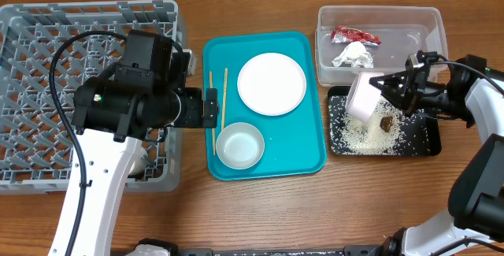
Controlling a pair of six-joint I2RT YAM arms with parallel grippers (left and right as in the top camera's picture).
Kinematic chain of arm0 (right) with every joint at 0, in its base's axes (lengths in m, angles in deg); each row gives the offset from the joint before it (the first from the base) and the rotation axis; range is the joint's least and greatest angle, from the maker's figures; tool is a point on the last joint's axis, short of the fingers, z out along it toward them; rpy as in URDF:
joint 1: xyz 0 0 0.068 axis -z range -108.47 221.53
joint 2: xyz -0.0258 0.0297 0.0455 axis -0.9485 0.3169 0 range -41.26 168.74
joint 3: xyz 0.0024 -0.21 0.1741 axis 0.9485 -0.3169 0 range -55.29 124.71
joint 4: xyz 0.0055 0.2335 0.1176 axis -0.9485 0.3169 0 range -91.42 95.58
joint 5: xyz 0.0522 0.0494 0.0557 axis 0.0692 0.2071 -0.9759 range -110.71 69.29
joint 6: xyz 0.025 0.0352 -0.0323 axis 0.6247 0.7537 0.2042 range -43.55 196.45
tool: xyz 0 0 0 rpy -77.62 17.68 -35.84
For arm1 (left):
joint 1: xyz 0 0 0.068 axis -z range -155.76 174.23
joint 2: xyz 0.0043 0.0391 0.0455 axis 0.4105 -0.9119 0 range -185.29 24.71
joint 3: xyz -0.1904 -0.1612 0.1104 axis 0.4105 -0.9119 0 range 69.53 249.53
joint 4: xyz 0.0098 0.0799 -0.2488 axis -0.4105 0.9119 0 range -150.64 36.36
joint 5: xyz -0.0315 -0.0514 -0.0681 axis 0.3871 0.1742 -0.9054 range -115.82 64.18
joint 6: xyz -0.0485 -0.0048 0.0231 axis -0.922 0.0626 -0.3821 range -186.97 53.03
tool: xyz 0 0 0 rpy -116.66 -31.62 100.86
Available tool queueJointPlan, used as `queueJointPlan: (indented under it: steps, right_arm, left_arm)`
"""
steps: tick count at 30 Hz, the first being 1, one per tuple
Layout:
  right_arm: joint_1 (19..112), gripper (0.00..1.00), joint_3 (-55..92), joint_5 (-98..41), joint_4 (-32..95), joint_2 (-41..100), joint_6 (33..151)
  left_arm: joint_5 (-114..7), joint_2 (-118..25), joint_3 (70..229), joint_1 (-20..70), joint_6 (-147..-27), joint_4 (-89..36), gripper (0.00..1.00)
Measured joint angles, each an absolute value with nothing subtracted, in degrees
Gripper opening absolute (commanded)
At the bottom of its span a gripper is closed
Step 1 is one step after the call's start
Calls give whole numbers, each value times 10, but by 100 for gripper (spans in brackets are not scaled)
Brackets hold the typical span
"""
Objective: Sort waste into correct bins and load items into the dishwasher
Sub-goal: 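Carry the pink bowl over the black tray and tip out the rice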
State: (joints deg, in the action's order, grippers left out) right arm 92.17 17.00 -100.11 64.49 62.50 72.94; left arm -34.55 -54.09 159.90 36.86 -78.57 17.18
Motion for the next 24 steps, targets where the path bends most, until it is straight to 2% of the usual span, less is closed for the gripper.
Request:
queueJointPlan:
  steps: [4, 7, 11, 20, 24]
  right_arm:
    - [922, 4, 169, -1015, 686, 630, 708]
    - [922, 4, 170, -1002, 672, 635, 713]
    - [925, 4, 169, -1022, 745, 644, 658]
    - [925, 4, 169, -991, 730, 647, 627]
    - [924, 4, 177, -967, 825, 647, 602]
  left_arm:
    - [-346, -541, 1599, 369, -786, 174, 100]
    - [-346, -541, 1599, 369, -786, 173, 100]
    - [-346, -541, 1599, 369, -786, 174, 100]
    - [-346, -541, 1599, 369, -786, 173, 100]
    - [-346, -541, 1599, 369, -786, 174, 100]
